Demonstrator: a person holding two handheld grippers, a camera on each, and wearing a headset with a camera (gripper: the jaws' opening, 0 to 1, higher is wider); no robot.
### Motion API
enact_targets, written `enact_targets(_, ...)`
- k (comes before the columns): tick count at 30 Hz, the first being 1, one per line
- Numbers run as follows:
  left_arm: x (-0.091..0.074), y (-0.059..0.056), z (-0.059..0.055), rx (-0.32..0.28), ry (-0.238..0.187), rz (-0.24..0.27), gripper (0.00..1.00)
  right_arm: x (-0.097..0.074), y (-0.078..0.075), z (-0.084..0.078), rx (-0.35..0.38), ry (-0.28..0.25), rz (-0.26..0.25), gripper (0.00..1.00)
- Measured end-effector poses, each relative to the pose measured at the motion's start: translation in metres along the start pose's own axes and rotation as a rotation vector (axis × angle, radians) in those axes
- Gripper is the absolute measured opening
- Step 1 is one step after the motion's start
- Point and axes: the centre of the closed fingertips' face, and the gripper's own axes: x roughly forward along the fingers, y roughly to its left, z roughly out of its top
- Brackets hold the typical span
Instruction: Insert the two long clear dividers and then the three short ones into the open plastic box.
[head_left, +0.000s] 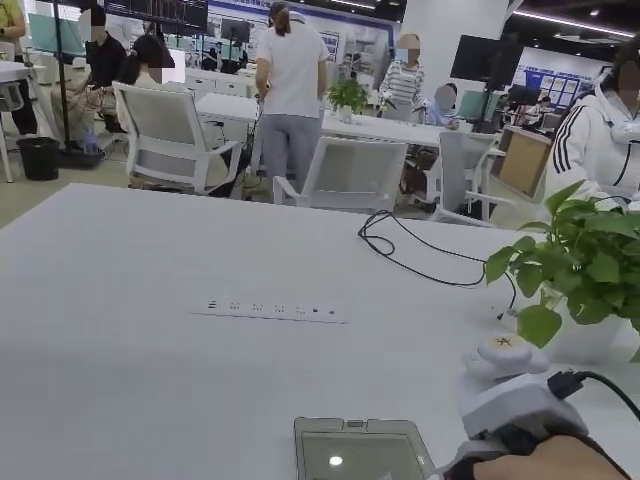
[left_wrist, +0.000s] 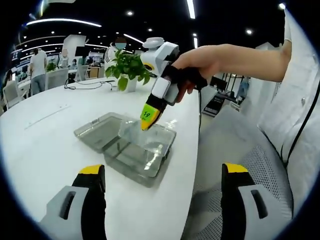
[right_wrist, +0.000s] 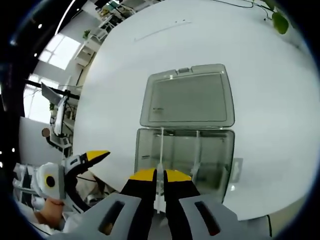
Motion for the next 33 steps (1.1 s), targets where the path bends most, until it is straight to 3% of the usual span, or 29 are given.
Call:
enact_targets(15,0.000,0.000,-0.002,-0.019,-0.009,-0.006,0.98,0.014,-0.006,-0.003,-0.006,0.012,-0.031,0.07)
enact_targets(33,0.002,-0.001,-0.003,-0.031,-0.008,-0.013,0.98,0.015,-0.005,-0.001,-0.055,0.003,-0.055,0.07)
